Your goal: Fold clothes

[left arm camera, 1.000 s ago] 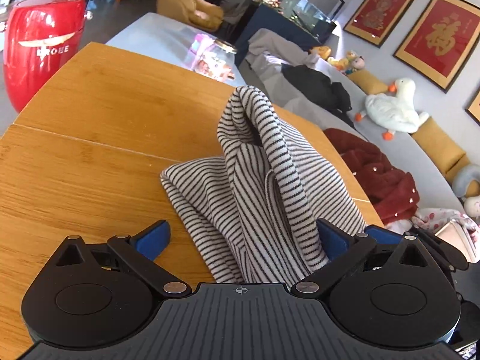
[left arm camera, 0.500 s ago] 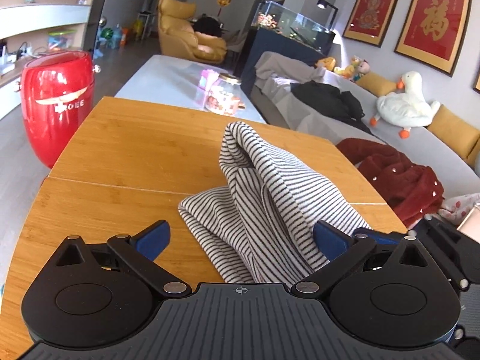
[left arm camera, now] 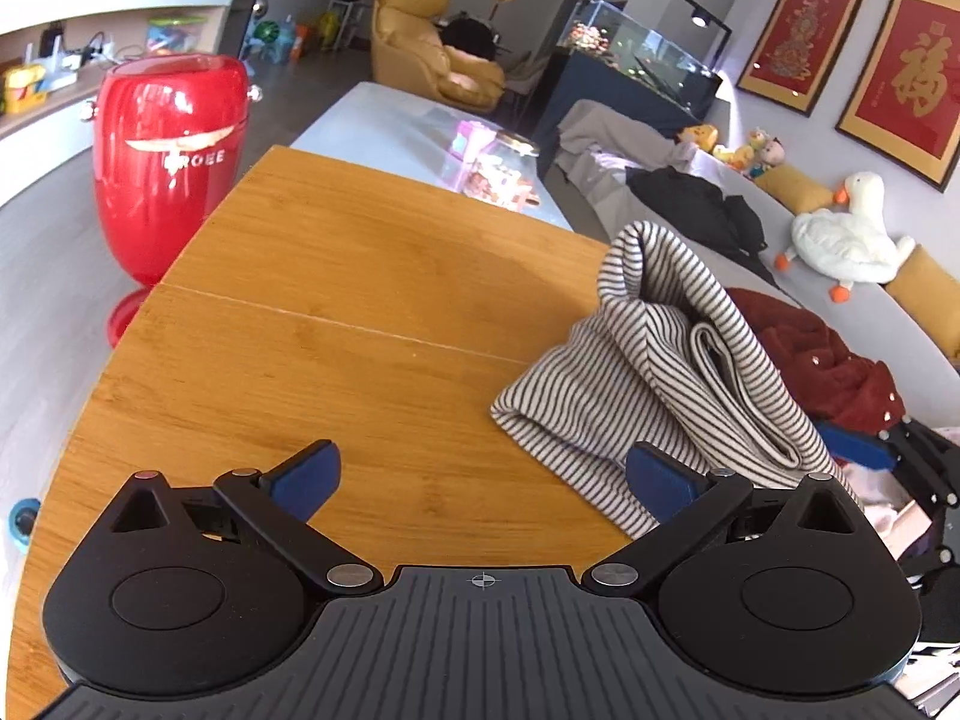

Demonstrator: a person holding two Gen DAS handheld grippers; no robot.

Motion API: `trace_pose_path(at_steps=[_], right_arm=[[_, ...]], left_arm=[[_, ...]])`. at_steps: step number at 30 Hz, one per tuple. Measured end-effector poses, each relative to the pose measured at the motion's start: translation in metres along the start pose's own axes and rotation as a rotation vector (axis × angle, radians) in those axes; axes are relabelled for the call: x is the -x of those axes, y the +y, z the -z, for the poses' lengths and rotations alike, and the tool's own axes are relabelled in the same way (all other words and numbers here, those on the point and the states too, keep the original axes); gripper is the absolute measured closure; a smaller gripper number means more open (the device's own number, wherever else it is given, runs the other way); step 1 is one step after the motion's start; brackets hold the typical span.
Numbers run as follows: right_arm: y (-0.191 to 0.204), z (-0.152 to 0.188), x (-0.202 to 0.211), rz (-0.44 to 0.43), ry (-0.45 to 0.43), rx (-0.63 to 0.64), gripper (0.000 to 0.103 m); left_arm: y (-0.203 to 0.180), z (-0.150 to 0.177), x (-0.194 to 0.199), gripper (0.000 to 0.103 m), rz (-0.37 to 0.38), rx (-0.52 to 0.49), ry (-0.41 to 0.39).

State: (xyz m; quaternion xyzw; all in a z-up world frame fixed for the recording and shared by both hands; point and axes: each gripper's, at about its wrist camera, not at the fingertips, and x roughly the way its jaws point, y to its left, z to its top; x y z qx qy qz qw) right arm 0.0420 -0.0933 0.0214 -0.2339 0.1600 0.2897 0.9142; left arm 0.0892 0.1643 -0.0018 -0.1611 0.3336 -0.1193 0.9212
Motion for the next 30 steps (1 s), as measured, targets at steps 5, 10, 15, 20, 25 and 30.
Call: trace_pose_path(at_steps=[5,10,15,20,25,30], right_arm=[[0.016,-0.007,-0.028,0.014,-0.027,0.035,0.030],[0.009,-0.003,-0.053,0.028,0.023,0.033,0.035],[-0.038,-0.009,-0.028,0.046,-0.026,-0.182,0.049],[-0.040,0.000,-0.033,0.085,-0.017,-0.166,0.048],[-0.024,0.011,-0.052,0.164,-0.013,0.023,0.060],[-0.039,-0.011,-0.032,0.258,-0.068,0.107,0.076]], left_arm=[[-0.007,0.000,-0.009,0.000,0.023,0.012,0.013],[-0.015,-0.002,-0.006,0.000,0.035,-0.015,0.013],[-0.018,-0.001,-0.010,0.000,0.095,-0.017,0.022],[-0.025,-0.005,-0.027,0.000,0.227,0.050,0.037],[-0.033,-0.009,-0.044,0.000,0.359,0.118,0.052],[-0.031,-0.008,-0.064,0.000,0.382,0.171,0.073]])
